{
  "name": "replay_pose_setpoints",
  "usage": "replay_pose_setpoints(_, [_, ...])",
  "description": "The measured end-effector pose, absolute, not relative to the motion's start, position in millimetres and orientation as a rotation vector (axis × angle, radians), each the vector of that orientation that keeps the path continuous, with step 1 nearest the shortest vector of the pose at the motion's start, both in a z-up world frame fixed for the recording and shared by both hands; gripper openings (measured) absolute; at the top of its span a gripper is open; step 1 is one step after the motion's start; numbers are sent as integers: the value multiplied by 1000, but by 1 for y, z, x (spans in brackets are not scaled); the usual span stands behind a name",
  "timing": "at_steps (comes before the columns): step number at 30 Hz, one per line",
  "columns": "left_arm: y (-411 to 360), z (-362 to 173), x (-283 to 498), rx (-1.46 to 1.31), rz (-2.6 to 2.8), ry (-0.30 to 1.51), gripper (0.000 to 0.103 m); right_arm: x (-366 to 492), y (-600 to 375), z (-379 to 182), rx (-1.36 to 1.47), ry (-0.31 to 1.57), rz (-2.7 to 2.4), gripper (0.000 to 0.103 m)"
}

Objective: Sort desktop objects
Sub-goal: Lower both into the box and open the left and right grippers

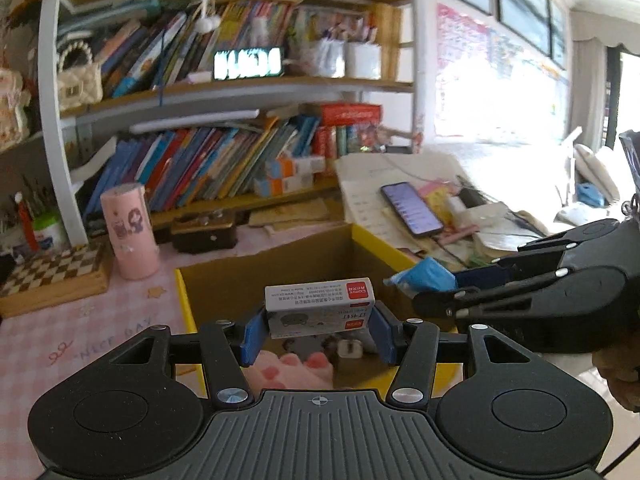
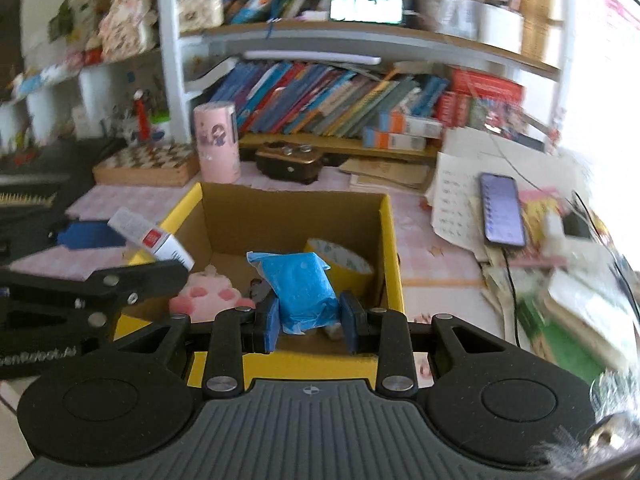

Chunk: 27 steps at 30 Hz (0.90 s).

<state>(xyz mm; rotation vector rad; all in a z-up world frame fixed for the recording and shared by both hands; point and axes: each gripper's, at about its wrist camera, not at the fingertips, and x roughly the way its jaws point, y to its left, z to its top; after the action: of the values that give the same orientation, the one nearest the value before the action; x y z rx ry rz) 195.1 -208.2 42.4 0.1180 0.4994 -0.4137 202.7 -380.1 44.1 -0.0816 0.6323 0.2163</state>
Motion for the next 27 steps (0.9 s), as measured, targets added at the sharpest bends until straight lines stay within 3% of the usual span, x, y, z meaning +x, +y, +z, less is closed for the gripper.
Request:
replay_pose_setpoints(14, [-223,-6,284,147,-309,744,53,297,-364,-1,-339,883,441,29])
replay_pose_setpoints(27, [-239,-16,300,252,-304,854,53,323,-352,-27,-425,1038,526,28])
